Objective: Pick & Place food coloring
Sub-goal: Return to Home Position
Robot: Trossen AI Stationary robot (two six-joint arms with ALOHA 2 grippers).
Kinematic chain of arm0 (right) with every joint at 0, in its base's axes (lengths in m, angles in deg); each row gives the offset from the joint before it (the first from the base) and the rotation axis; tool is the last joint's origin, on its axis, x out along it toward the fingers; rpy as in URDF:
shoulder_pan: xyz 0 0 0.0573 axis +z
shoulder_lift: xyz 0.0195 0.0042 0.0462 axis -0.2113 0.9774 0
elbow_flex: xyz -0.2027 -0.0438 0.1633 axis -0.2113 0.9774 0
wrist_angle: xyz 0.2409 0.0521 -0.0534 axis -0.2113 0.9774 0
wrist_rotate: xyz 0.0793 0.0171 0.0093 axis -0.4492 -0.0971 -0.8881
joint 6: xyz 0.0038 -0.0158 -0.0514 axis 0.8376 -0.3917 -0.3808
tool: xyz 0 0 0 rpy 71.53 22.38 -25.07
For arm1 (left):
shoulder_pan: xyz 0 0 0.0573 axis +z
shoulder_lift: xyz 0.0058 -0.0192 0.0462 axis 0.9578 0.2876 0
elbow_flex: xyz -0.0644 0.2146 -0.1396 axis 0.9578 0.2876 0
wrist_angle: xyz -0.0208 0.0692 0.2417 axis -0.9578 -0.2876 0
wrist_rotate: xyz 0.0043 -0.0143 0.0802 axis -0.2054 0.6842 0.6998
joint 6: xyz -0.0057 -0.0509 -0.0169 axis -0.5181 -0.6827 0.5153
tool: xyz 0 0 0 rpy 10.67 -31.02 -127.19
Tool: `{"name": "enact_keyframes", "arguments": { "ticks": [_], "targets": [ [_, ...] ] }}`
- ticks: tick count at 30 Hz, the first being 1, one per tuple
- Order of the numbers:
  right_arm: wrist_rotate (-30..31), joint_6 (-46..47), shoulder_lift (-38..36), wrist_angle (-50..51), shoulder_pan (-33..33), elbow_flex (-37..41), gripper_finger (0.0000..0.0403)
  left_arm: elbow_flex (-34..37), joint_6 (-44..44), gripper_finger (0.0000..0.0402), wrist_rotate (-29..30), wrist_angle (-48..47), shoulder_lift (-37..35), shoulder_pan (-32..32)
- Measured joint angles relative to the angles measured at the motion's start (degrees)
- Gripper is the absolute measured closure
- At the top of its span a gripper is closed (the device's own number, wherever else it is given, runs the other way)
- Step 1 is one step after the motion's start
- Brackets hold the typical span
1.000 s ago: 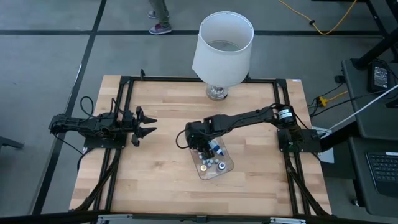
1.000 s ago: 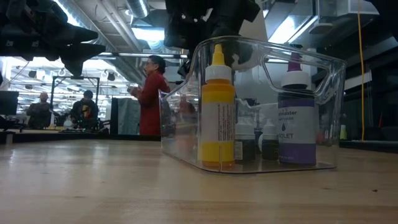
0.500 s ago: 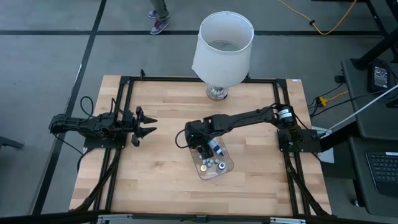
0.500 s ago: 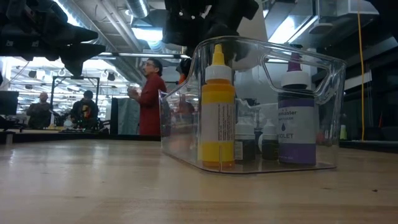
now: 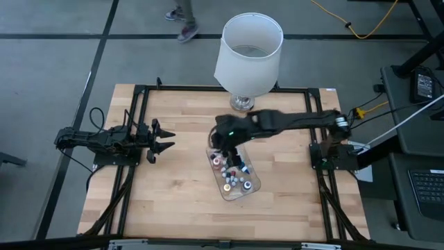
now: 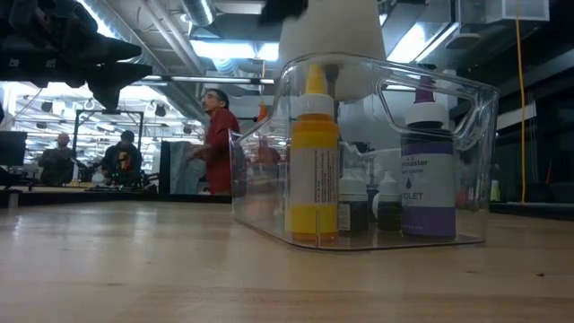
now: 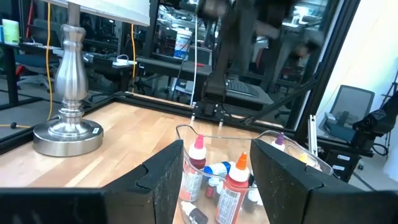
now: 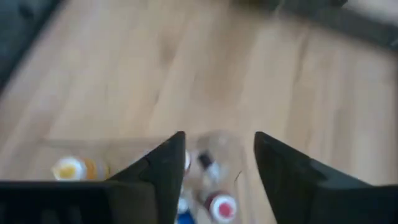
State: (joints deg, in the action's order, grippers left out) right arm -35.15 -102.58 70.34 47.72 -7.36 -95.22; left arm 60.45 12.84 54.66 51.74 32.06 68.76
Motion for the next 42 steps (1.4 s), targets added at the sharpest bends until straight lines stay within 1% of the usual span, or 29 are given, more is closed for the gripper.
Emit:
{"name": "enact_keyframes", "arguments": {
  "ticks": [3, 6, 7, 9, 10, 11, 14, 17, 19, 20, 23, 26, 28, 30, 33, 36, 39, 42],
  "targets": [
    [0.7, 0.9, -4.6, -2.6, 0.0, 0.0, 0.0241, 0.0, 0.0, 0.0219, 0.0, 0.0, 0.0, 0.0],
    [4.4, -0.7, -9.0, -4.4, -0.4, 0.9, 0.0297, 0.0, 0.0, 0.0219, 0.0, 0.0, 0.0, 0.0],
    [5.2, -2.2, -10.4, -5.9, -1.1, 2.3, 0.0319, 0.0, 0.0, 0.0219, 0.0, 0.0, 0.0, 0.0],
    [5.0, -3.9, -14.0, -9.6, -3.2, 7.4, 0.0371, 0.0, 0.0, 0.0219, 0.0, 0.0, 0.0, 0.0],
    [3.5, -4.3, -15.8, -12.2, -4.6, 10.7, 0.0386, 0.0, 0.0, 0.0219, 0.0, 0.0, 0.0, 0.0],
    [1.6, -4.4, -17.8, -14.8, -6.2, 14.4, 0.0392, 0.0, 0.0, 0.0219, 0.0, 0.0, 0.0, 0.0],
    [-5.0, -2.0, -24.6, -22.8, -11.0, 27.6, 0.039, 0.0, 0.0, 0.0219, 0.0, 0.0, 0.0, 0.0],
    [-15.4, 0.3, -32.6, -33.4, -15.6, 42.2, 0.0397, 0.0, 0.0, 0.0219, 0.0, 0.0, 0.0, 0.0],
    [-22.7, 3.3, -38.5, -42.6, -17.3, 51.9, 0.0397, 0.0, 0.0, 0.0219, 0.0, 0.0, 0.0, 0.0],
    [-24.3, 5.5, -41.8, -47.2, -17.6, 56.3, 0.0396, 0.0, 0.0, 0.0219, 0.0, 0.0, 0.0, 0.0],
    [-24.2, 10.5, -52.5, -58.1, -17.3, 68.5, 0.0398, 0.0, 0.0, 0.0219, 0.0, 0.0, 0.0, 0.0],
    [-22.6, 13.6, -64.5, -64.9, -16.0, 78.8, 0.0399, 0.0, 0.0, 0.0219, 0.0, 0.0, 0.0, 0.0],
    [-22.1, 15.8, -72.9, -68.2, -14.9, 84.2, 0.0399, 0.0, 0.0, 0.0219, 0.0, 0.0, 0.0, 0.0],
    [-22.1, 17.2, -80.9, -68.3, -13.8, 88.8, 0.04, 0.0, 0.0, 0.0219, 0.0, 0.0, 0.0, 0.0],
    [-20.4, 17.7, -92.0, -67.3, -12.7, 95.2, 0.0401, 0.0, 0.0, 0.0219, 0.0, 0.0, 0.0, 0.0],
    [-20.3, 17.6, -101.5, -67.1, -12.0, 100.0, 0.0401, 0.0, 0.0, 0.0219, 0.0, 0.0, 0.0, 0.0],
    [-20.4, 19.0, -108.5, -66.3, -11.9, 103.7, 0.0401, 0.0, 0.0, 0.0219, 0.0, 0.0, 0.0, 0.0],
    [-21.7, 19.9, -108.1, -66.6, -11.8, 105.9, 0.0401, 0.0, 0.0, 0.0219, 0.0, 0.1, 0.0, 0.0]
  ]
}}
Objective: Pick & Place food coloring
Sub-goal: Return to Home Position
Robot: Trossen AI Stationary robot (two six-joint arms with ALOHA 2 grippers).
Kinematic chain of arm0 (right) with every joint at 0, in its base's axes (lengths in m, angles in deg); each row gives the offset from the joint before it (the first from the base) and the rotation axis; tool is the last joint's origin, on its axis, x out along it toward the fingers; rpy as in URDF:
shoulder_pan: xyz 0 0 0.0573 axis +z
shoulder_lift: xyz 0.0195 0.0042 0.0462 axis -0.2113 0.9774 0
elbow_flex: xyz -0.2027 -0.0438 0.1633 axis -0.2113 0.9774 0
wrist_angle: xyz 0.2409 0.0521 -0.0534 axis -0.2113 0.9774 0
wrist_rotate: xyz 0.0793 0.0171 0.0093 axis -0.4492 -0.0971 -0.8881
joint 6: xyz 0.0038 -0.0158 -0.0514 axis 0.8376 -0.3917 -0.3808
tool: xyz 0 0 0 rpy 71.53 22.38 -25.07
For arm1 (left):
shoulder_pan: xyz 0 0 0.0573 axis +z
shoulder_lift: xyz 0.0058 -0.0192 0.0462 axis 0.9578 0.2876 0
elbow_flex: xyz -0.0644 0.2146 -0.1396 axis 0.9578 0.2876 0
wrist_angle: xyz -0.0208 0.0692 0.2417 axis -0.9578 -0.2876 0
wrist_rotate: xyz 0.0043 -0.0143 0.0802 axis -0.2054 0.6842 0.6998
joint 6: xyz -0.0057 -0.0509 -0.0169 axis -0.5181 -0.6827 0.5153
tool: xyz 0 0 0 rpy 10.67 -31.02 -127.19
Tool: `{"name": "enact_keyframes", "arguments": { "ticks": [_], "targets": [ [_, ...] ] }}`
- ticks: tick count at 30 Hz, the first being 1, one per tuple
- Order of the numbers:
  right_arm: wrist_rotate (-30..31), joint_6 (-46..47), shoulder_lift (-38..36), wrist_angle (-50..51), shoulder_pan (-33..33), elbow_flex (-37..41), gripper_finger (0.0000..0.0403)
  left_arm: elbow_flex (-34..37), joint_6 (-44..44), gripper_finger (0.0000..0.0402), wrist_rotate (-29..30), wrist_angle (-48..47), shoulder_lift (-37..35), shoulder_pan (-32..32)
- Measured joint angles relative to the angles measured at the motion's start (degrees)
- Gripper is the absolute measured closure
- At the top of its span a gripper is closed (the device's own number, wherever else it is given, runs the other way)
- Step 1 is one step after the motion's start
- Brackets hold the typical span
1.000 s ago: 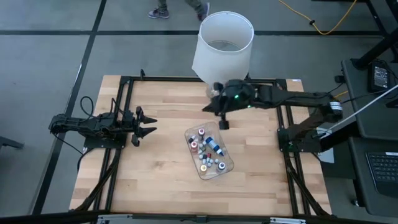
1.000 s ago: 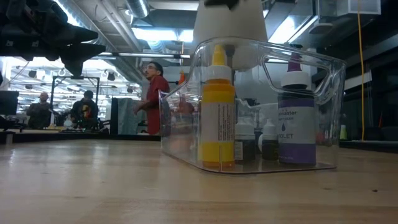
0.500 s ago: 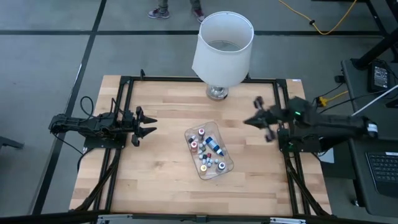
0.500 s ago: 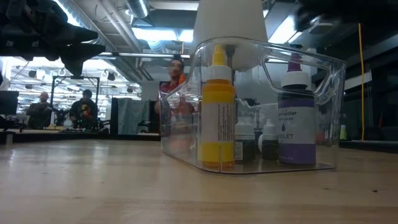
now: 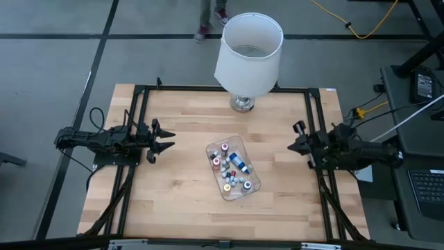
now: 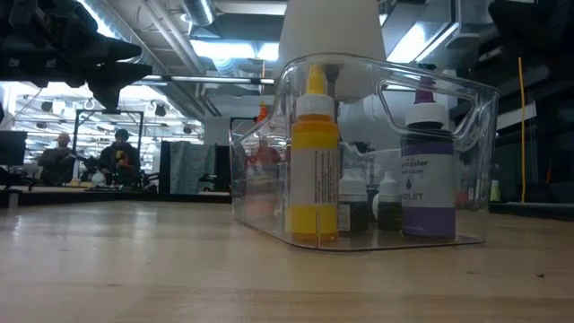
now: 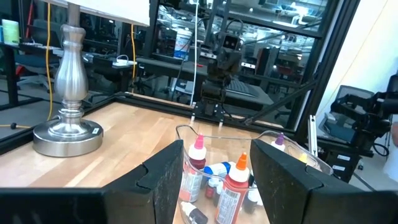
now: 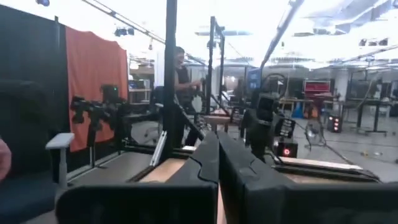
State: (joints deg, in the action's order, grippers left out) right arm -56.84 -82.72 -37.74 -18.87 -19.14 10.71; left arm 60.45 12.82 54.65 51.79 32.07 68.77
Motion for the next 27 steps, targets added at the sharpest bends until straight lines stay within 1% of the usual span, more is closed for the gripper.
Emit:
{"name": "enact_keyframes", "arguments": {
  "ticks": [2, 3, 10, 13, 16, 19, 21, 24, 27],
  "targets": [
    [-0.2, -0.7, 0.5, 0.3, 0.0, 1.1, 0.0402, 0.0, 0.0, 0.0219, 0.0, -0.1, 0.1, 0.0],
    [-0.2, -1.0, 0.2, 2.8, 0.0, 1.1, 0.0402, 0.0, 0.0, 0.0219, 0.0, 0.0, 0.1, 0.0],
    [-0.2, -9.1, -0.3, 8.0, 0.0, 1.1, 0.0402, 0.0, 0.0, 0.0219, -0.2, -0.1, 0.2, 0.0],
    [-0.2, -11.1, -0.3, 9.7, 0.0, 1.1, 0.0403, 0.0, 0.0, 0.0219, -0.1, 0.0, 0.2, 0.0],
    [-2.8, -10.0, -0.3, 8.9, 0.0, 1.1, 0.0403, 0.0, 0.0, 0.0219, -0.1, -0.1, 0.2, 0.0],
    [-5.8, -9.7, -0.3, 10.3, 0.0, 1.1, 0.0403, 0.0, 0.0, 0.0219, -0.2, -0.1, 0.2, 0.0],
    [-4.2, -11.8, 0.0, 13.2, 0.1, 1.1, 0.0403, 0.0, 0.0, 0.0219, -0.2, 0.0, 0.2, 0.0],
    [-0.8, -15.5, 0.9, 13.5, 0.0, 1.1, 0.0403, 0.0, 0.0, 0.0219, -0.2, -0.1, 0.2, 0.0],
    [1.2, -15.5, 1.8, 13.7, 0.0, 1.1, 0.0403, 0.0, 0.0, 0.0219, -0.2, -0.1, 0.2, 0.0]
  ]
}}
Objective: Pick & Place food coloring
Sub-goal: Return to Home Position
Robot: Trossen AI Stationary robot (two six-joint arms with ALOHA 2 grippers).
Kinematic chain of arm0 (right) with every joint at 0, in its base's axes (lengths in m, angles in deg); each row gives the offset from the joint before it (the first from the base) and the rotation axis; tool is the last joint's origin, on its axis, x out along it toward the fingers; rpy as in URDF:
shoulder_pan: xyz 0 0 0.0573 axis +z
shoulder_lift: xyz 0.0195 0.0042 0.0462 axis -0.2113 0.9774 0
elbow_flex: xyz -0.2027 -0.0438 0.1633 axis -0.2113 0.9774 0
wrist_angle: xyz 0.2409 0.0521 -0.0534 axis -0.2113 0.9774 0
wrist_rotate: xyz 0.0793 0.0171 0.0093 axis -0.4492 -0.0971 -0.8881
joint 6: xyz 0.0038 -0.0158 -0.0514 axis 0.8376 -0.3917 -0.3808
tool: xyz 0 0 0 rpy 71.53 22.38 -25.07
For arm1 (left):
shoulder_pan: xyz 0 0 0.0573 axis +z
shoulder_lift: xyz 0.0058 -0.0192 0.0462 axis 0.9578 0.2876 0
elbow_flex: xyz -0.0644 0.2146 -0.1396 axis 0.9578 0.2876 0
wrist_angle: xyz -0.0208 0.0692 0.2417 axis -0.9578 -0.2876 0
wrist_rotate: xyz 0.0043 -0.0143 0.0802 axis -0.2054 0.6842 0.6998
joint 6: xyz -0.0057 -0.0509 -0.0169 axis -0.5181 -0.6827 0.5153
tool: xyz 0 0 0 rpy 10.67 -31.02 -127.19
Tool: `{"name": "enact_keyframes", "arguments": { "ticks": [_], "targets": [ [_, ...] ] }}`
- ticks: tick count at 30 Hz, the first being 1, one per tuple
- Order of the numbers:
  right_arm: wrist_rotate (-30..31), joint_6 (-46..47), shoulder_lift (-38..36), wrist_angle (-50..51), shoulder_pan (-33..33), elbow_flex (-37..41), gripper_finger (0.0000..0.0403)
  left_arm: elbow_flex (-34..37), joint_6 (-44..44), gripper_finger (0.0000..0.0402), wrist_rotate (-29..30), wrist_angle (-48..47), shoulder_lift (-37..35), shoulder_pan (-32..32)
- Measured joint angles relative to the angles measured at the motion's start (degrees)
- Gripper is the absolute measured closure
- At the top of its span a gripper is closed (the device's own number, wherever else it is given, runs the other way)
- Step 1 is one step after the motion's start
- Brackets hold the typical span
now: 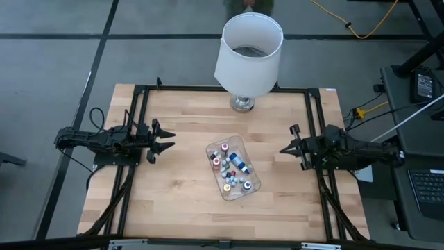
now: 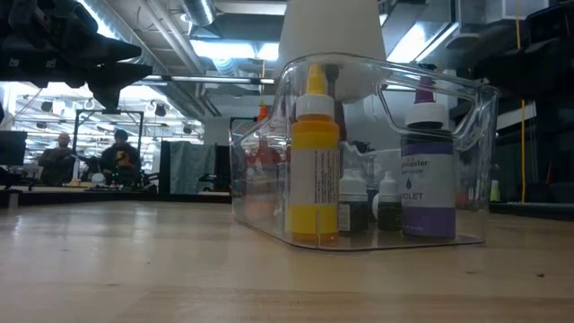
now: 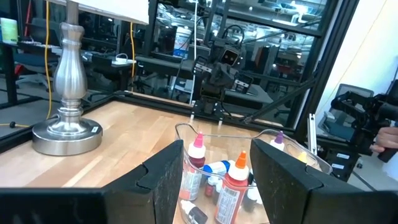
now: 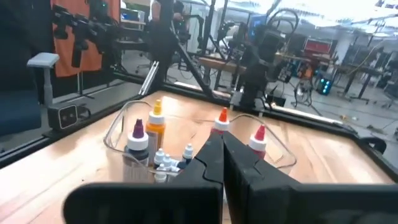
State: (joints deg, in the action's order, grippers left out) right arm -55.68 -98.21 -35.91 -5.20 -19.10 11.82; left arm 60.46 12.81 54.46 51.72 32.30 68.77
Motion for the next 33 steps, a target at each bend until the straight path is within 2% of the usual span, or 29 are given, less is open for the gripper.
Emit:
{"name": "enact_keyframes", "arguments": {
  "ticks": [5, 14, 16, 19, 22, 33],
  "targets": [
    [1.0, 0.0, 2.3, 0.1, 0.0, 0.0, 0.0403, 0.0, 0.0, 0.0219, 0.0, 0.0, 0.0, 0.0],
    [22.1, 3.0, 3.6, -0.7, 0.0, 0.0, 0.0403, 0.0, 0.0, 0.0219, 0.0, 0.0, 0.0, 0.0],
    [24.7, 2.9, 3.5, -1.7, 0.0, 0.0, 0.0403, 0.0, 0.0, 0.0219, 0.0, 0.0, 0.0, 0.0],
    [24.0, 1.3, 3.6, -2.0, 0.0, 0.0, 0.0403, 0.0, 0.0, 0.0219, 0.0, 0.0, 0.0, 0.0],
    [19.9, 1.2, 3.6, -1.7, 0.0, 0.0, 0.0396, 0.0, 0.0, 0.0219, 0.0, 0.0, 0.0, 0.0],
    [19.6, 1.2, 3.6, -0.3, 0.0, 0.0, 0.0357, 0.0, 0.0, 0.0219, 0.0, 0.0, 0.0, 0.0]
  ]
}}
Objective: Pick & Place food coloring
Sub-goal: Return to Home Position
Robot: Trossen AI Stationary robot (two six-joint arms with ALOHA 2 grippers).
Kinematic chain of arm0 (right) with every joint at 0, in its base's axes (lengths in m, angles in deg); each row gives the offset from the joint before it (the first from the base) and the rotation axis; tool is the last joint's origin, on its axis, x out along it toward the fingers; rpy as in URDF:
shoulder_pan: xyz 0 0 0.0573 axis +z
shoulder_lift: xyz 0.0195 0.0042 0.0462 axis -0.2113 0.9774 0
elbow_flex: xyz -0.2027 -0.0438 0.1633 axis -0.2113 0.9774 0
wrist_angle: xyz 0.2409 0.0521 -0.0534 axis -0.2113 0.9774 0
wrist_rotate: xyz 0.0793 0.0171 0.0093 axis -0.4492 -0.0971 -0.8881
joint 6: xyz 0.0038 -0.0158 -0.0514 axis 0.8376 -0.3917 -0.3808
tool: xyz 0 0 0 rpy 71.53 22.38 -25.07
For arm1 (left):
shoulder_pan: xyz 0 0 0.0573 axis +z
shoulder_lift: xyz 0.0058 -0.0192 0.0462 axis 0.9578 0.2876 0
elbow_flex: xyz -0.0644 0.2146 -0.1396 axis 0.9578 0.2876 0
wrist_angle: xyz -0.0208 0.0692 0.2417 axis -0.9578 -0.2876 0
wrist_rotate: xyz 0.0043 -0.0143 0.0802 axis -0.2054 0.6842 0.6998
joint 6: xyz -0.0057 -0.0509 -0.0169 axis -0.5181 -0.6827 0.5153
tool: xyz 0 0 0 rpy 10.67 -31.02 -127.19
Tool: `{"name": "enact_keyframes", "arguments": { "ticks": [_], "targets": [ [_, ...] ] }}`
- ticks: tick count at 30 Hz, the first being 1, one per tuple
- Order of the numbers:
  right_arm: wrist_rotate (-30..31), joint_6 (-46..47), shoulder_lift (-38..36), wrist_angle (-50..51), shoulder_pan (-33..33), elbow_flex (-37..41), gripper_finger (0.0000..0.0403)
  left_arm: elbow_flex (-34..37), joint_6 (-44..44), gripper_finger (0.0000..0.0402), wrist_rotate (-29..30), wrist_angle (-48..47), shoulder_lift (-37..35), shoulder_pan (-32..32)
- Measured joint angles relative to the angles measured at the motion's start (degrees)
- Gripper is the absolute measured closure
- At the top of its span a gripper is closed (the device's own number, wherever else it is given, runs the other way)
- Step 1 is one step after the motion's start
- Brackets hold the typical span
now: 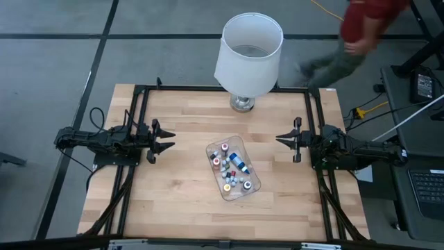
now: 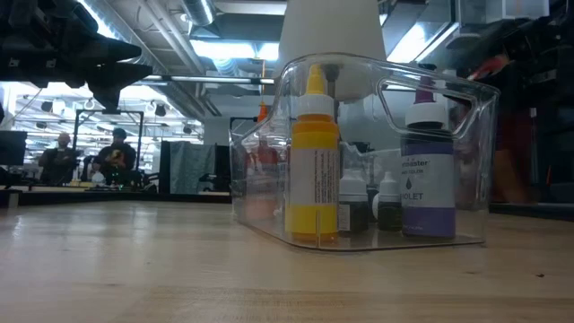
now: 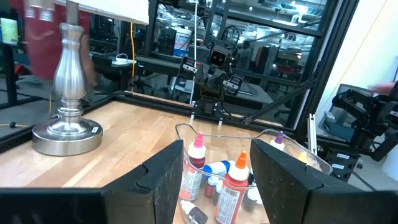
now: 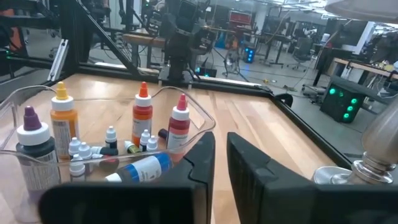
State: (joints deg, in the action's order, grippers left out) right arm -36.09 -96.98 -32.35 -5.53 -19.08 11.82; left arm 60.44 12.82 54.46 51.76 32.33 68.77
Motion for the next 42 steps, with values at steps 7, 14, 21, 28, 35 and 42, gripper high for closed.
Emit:
{"name": "enact_keyframes", "arguments": {
  "ticks": [7, 14, 21, 28, 35, 42],
  "targets": [
    [-0.1, 0.0, -0.6, 0.1, 0.1, 0.0, 0.0355, 0.0, 0.0, 0.0219, 0.0, 0.0, 0.0, 0.0],
    [-0.2, 0.0, -5.7, 2.4, 2.3, 0.0, 0.0355, 0.0, 0.0, 0.0219, 0.0, 0.0, 0.0, 0.0],
    [0.2, 0.0, -5.7, 3.1, 5.5, 0.0, 0.0354, 0.0, 0.0, 0.0219, 0.0, 0.0, 0.0, 0.0],
    [0.7, 0.0, -5.7, 3.1, 8.8, 0.0, 0.0354, 0.0, 0.0, 0.0219, 0.0, 0.0, 0.0, 0.0],
    [0.9, 0.0, -5.7, 3.1, 8.7, 0.0, 0.0354, 0.0, 0.0, 0.0219, 0.0, 0.0, 0.0, 0.0],
    [0.9, 0.0, -5.7, 3.1, 8.7, 0.0, 0.0354, 0.0, 0.0, 0.0219, 0.0, 0.0, 0.0, 0.0]
  ]
}}
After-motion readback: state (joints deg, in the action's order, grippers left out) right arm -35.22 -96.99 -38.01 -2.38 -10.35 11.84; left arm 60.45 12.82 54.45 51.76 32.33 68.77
